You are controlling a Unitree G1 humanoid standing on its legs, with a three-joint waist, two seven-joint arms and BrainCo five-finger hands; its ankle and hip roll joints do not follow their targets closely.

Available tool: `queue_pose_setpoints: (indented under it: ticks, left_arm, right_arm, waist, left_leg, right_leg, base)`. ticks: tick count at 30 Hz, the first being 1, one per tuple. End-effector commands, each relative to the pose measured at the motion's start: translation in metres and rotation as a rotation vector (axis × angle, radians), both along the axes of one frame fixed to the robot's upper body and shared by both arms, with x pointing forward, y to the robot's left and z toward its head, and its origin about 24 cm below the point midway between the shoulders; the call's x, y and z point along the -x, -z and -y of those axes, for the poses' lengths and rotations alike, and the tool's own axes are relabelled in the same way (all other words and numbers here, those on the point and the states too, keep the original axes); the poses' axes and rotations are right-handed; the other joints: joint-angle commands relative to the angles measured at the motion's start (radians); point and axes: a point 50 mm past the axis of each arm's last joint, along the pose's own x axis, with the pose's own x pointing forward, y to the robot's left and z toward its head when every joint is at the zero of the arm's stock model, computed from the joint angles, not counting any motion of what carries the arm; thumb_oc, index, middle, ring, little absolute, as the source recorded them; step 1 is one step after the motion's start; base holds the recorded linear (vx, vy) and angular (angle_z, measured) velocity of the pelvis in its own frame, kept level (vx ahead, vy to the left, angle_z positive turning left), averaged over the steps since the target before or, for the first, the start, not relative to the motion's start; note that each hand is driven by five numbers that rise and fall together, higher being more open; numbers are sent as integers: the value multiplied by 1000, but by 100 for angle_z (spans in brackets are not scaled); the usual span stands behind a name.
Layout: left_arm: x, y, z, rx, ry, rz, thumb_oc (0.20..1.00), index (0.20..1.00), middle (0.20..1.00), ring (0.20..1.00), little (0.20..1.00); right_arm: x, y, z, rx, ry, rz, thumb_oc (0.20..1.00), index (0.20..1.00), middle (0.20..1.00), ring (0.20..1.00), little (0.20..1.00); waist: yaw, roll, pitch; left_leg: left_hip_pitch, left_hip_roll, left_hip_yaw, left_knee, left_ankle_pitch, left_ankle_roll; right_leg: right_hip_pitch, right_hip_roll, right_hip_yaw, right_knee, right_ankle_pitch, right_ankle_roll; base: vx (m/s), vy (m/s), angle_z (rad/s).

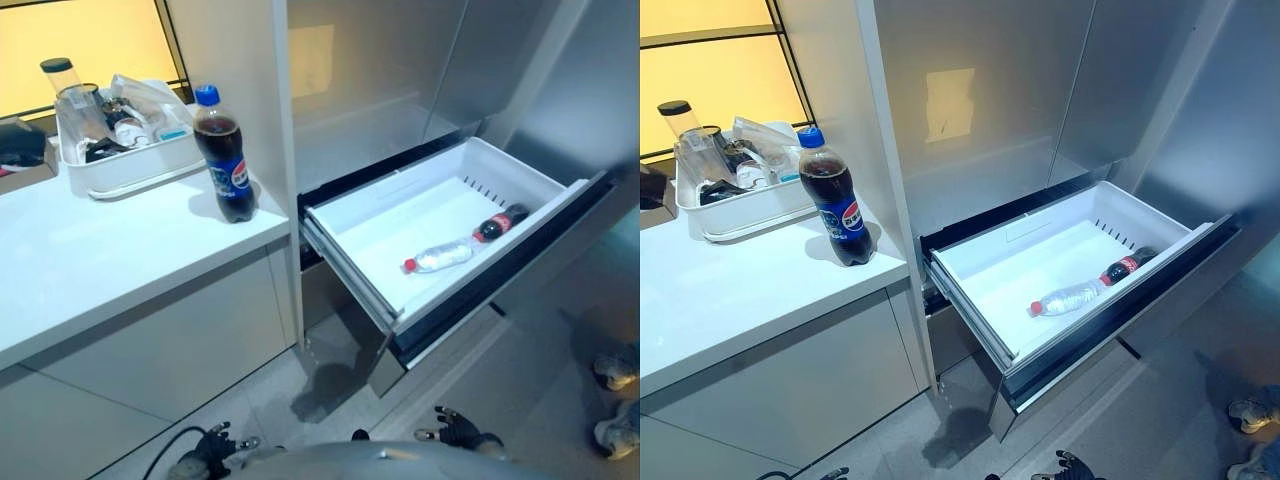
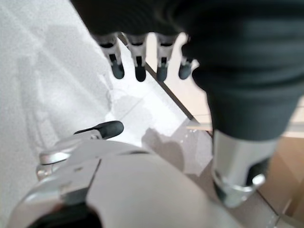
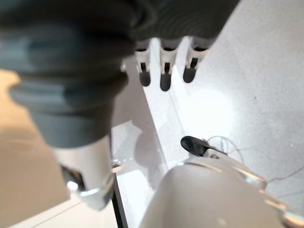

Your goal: Take the drinks into the refrigerator

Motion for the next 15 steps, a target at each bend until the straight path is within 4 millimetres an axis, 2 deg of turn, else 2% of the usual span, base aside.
queue_pose_setpoints:
  ticks: [1,12,15]
  left_arm:
    - [-21,-2,5,-2,45,38,1000,1000,1000,1000,1000]
    - [-25,-3,8,7,46,55,1000,1000,1000,1000,1000]
    - [-34,-5,10,5,93,88,1000,1000,1000,1000,1000]
  right_arm:
    - [-26,-7,-1,20,-48,63,1000,1000,1000,1000,1000]
    - [-28,-7,3,28,-27,62,1000,1000,1000,1000,1000]
    - [-29,-9,8,30,20,74,1000,1000,1000,1000,1000]
  waist:
    - [13,-12,22]
    - [14,-10,25]
    - [12,-7,26]
  left_leg:
    - [-5,-50,-1,3,-56,34]
    - [0,-50,-1,3,-60,35]
    - [2,-50,1,3,-61,36]
  right_leg:
    - [13,-72,0,74,-33,114]
    - [16,-73,-2,74,-35,113]
    - [14,-73,0,80,-38,113]
  base:
    - [0,0,0]
    - [0,0,0]
    - [0,0,0]
